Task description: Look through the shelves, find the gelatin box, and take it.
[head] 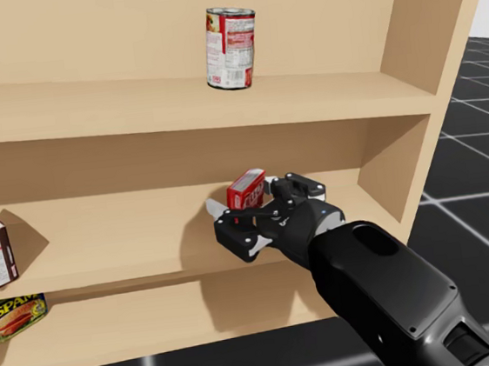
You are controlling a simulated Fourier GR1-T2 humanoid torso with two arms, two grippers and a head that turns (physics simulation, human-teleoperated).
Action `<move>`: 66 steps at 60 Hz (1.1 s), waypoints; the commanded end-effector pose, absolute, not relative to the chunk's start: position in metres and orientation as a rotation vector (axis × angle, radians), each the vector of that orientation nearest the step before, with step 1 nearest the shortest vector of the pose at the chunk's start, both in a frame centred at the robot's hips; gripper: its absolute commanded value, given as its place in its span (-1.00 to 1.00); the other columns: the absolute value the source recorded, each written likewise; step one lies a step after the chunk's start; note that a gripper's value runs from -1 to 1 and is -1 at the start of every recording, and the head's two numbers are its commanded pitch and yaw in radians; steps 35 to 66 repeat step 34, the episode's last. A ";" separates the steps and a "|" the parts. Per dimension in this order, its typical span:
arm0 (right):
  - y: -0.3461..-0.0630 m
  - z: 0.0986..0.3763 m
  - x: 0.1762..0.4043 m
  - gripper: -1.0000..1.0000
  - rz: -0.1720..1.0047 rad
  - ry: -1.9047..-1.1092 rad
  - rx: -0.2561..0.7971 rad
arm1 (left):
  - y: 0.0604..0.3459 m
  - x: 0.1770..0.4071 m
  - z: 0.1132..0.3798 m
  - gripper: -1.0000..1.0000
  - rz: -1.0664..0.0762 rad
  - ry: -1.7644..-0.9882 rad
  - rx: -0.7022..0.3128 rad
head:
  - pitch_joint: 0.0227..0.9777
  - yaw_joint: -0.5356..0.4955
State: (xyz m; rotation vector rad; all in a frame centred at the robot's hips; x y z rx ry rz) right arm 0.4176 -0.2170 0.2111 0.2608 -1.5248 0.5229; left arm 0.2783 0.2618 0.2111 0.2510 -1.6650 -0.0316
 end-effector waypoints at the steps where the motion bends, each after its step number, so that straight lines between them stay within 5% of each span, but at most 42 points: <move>1: -0.229 0.204 0.407 1.00 0.401 -1.545 0.180 | 0.262 0.278 0.211 -1.00 -0.031 -1.665 0.253 | 0.05 -0.48; 19: -0.225 0.236 0.365 1.00 0.419 -1.635 0.187 | 0.262 0.279 0.210 -1.00 -0.031 -1.665 0.253 | 0.05 -0.49; 34: -0.222 0.255 0.297 1.00 0.482 -1.703 0.213 | 0.262 0.278 0.211 -1.00 -0.027 -1.666 0.252 | 0.04 -0.49; 66: -0.222 0.255 0.297 1.00 0.482 -1.703 0.213 | 0.262 0.278 0.211 -1.00 -0.027 -1.666 0.252 | 0.04 -0.49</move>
